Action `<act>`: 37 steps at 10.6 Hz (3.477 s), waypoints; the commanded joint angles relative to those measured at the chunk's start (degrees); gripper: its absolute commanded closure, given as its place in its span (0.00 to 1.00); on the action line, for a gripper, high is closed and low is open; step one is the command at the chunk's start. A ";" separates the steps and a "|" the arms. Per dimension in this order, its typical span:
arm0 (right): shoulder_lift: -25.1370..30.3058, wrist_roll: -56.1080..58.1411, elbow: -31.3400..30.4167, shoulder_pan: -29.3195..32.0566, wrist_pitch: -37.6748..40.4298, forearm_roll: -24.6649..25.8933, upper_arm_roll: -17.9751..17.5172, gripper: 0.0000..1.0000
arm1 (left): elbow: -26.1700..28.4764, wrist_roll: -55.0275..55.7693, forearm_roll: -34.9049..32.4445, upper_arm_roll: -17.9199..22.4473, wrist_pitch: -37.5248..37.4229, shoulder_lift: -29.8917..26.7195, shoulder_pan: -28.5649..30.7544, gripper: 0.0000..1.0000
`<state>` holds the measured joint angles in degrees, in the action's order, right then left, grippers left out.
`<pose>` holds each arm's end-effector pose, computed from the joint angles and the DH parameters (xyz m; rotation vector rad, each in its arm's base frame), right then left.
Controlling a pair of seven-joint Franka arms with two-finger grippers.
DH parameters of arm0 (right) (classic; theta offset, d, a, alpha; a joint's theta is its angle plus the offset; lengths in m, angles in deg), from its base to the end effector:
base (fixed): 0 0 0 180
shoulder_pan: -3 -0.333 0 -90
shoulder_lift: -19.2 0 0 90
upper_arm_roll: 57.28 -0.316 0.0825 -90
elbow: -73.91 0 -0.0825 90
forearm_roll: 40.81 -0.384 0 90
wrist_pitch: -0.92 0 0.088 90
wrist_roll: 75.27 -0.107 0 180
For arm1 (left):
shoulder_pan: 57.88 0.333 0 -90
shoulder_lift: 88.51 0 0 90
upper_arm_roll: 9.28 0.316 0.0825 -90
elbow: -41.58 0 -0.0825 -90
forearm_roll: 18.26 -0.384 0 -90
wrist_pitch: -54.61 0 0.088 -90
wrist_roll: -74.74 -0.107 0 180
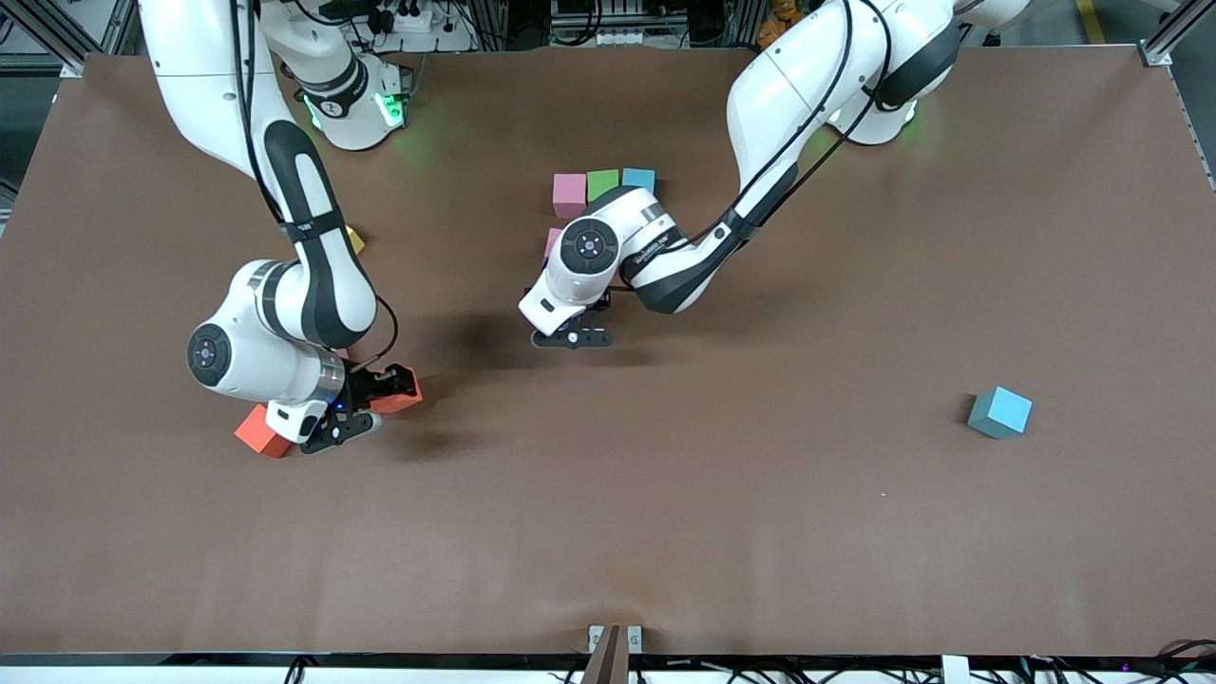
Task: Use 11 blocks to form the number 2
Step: 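Lower the purple cube below the purple with the left gripper while right lifts orange, then carry the orange cube to the arrangement with the right gripper while left withdraws, then grasp the cyan cube with the left gripper while the right gripper places orange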
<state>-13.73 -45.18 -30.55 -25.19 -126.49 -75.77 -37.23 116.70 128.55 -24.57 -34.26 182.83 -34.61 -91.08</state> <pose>0.6256 0.1215 0.2262 -2.8247 -0.4306 0.0802 0.4639 -0.5881 0.2088 2.9322 0.0461 -0.2580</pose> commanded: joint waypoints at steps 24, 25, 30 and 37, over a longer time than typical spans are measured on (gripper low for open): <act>-3.36 18.29 10.51 -32.53 -3.09 0.15 1.04 0.86 | 5.74 -30.37 -7.04 0.28 -32.60 -20.85 42.84 0.00; -3.71 21.82 10.24 -33.24 -3.80 0.24 1.04 0.87 | 5.92 -38.62 -7.13 0.37 -32.51 -19.80 45.05 0.00; -4.77 27.74 8.41 -30.97 -6.78 6.66 -2.99 0.89 | 6.36 -60.88 -17.14 0.46 -29.19 -16.11 51.65 0.00; -4.77 31.35 2.60 -29.91 -13.91 6.75 -5.37 0.89 | 6.89 -83.51 -21.64 0.54 -19.77 -11.63 56.66 0.00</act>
<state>-19.24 -15.52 -26.39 -56.43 -139.87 -69.73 -41.63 123.11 48.19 -45.27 -33.00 161.78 -46.83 -36.19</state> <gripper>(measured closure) 0.383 0.000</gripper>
